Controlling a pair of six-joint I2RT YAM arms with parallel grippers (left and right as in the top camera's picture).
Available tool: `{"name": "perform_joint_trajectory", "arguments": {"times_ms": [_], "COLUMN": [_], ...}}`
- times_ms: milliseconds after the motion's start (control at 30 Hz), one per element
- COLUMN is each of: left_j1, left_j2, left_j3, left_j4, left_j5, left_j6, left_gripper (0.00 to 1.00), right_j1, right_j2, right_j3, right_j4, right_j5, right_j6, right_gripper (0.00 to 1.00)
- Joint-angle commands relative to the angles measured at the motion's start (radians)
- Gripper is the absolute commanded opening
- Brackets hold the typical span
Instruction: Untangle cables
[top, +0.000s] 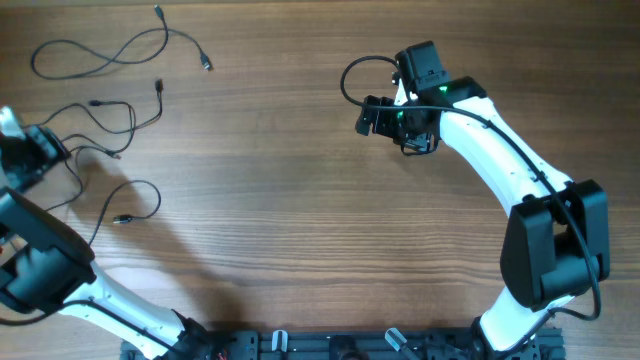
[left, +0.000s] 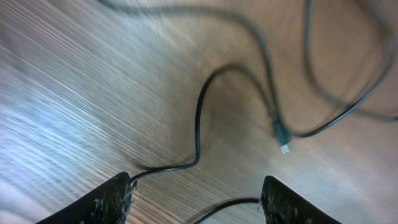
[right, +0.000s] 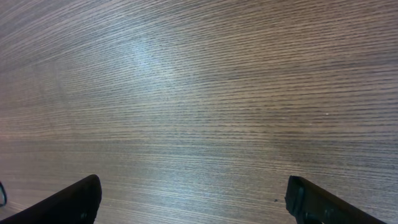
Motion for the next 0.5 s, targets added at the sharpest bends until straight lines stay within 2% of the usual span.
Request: {"name": "perform_joint_trajectory", "arguments": {"times_ms": [0,200,367,467], "left_j1": [-0.004,-0.004,-0.004,-0.004], "left_j2": [0.004,0.01,0.01,0.011], "left_j3": [-0.043,-0.129,-0.199,-0.207], "left_j4": [0.041,0.143,0.243,0.277], "left_j5": [-0.003,-0.003,-0.002,-0.002], "left_j6": [0.065,0.066,0.066,0.066], "left_gripper": [0.69,0.66,0.57,0.48], "right_j1": [0.007,0.007,0.007,0.007], "right_j2": [-0.001,-0.001,-0.001,-0.001], "right_j3": [-0.001,-0.001,-0.001,-0.001], "right_j4": [0.01,0.017,0.016,0.017], "right_j5": [-0.005,-0.005,-0.005,-0.005], "right_j6": [-0.01,-0.009,-0.009,-0.009], "right_gripper": [0.96,0.96,0.96,0.96]}}
